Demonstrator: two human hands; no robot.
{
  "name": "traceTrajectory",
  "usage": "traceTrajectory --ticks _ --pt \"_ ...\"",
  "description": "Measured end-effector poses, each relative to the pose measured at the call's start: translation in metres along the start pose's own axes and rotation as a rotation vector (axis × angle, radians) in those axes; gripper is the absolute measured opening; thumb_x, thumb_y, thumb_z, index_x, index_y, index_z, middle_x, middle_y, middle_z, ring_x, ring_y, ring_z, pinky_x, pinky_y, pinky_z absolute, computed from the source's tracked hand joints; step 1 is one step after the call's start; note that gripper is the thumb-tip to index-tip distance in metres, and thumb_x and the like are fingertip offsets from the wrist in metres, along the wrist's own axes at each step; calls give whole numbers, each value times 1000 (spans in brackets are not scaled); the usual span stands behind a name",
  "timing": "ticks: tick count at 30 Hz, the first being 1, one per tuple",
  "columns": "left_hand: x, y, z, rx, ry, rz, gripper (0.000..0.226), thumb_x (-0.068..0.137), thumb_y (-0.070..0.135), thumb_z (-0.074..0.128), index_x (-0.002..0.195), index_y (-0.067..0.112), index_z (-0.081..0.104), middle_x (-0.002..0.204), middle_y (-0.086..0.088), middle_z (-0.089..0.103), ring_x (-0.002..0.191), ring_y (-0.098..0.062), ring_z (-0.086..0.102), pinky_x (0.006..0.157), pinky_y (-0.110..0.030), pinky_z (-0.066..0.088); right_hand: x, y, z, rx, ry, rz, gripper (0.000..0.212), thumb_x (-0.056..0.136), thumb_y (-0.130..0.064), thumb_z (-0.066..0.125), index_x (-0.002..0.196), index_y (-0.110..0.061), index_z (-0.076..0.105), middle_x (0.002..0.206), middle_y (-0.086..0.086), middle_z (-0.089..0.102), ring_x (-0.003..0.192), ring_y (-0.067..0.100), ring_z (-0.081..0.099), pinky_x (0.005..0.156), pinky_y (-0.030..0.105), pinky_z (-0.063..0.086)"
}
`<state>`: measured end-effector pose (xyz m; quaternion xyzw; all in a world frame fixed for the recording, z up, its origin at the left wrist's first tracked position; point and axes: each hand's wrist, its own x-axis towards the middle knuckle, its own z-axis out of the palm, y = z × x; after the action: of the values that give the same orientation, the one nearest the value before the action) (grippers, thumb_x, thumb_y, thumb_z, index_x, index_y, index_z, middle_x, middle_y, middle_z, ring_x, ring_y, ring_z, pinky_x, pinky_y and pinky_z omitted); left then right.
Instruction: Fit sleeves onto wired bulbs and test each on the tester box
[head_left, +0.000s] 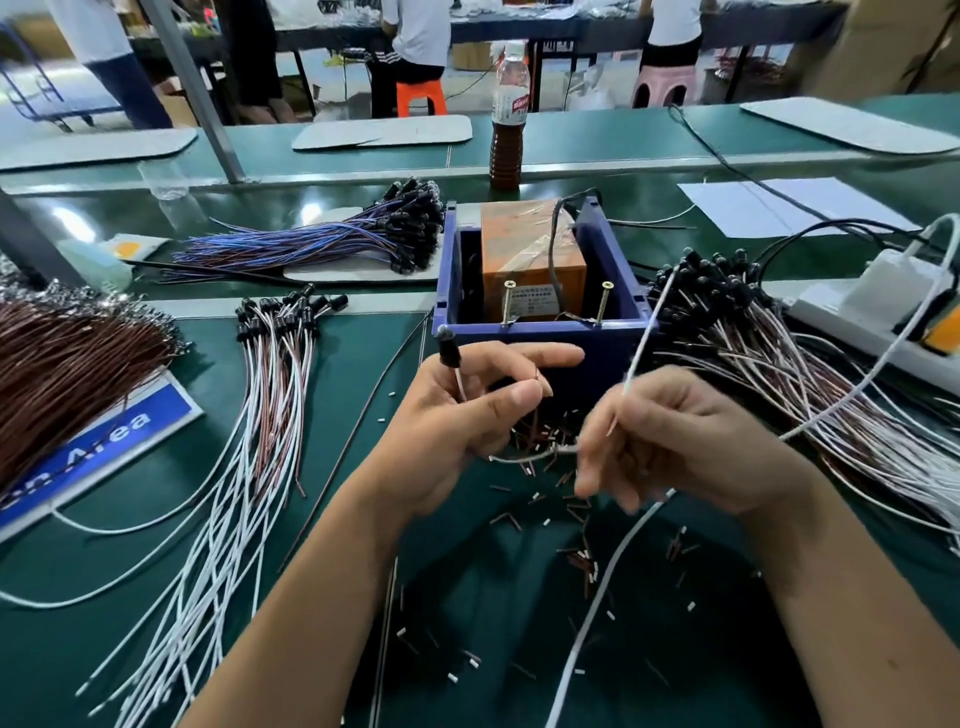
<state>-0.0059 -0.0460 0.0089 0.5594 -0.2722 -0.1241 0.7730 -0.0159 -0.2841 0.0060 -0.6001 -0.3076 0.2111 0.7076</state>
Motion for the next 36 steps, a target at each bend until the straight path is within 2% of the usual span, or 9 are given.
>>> traceTrajectory --ticks 4,9,14,17,20,24,26,31,36 --pt "-2 3 -2 -73 -67 -79 3 89 18 70 87 18 71 138 -21 64 48 -7 20 46 -17 21 5 2 8 -111 -78 184 35 106 -40 57 96 -13 77 79 14 77 53 13 64 42 17 38" --pt "-2 1 -3 -5 -96 -99 9 93 15 67 86 19 71 127 -22 70 48 3 42 45 -12 30 13 8 15 -192 -175 310 36 107 -40 57 95 -14 77 74 11 76 43 12 54 40 18 33" --pt "-2 -6 -5 -52 -12 -121 7 91 20 70 87 17 75 108 -18 75 47 -2 33 46 -14 29 16 14 24 -230 -275 412 38 106 -44 57 93 -15 77 73 9 76 39 10 49 40 17 30" --pt "-1 -8 -11 -104 -51 -176 11 91 26 75 89 15 77 88 -40 57 46 -1 30 46 -14 28 14 9 20 -260 -288 399 37 104 -46 59 99 -14 77 74 5 75 44 10 51 41 17 32" --pt "-3 -8 -15 -178 -129 -232 20 85 33 82 85 14 76 79 -18 60 44 2 30 44 -11 29 11 6 10 -226 -67 317 33 106 -41 57 104 -14 75 70 9 69 46 14 44 41 22 27" --pt "-4 -8 -18 -291 -254 -333 17 84 27 83 81 14 72 87 -10 74 44 -2 24 42 -8 30 18 12 14 -17 314 115 30 107 -33 50 118 -12 68 79 18 66 46 17 42 39 26 18" --pt "-5 -10 -17 -268 -302 -387 19 83 27 84 82 12 72 85 -11 74 46 -5 23 42 -9 27 22 15 21 -14 376 78 30 104 -36 52 119 -15 68 85 17 68 48 15 46 37 21 23" --pt "-4 -13 -15 -254 -341 -422 19 82 28 85 83 12 75 83 -10 74 48 -8 22 43 -10 26 25 16 24 -176 493 61 21 99 -29 63 95 -10 70 75 8 71 44 11 48 40 19 33" --pt "-5 -13 -20 -259 -359 -404 15 86 25 82 85 12 75 85 -10 73 47 -4 28 44 -8 31 22 14 24 -173 476 74 22 95 -29 67 92 -8 73 77 12 74 46 13 51 43 18 38"
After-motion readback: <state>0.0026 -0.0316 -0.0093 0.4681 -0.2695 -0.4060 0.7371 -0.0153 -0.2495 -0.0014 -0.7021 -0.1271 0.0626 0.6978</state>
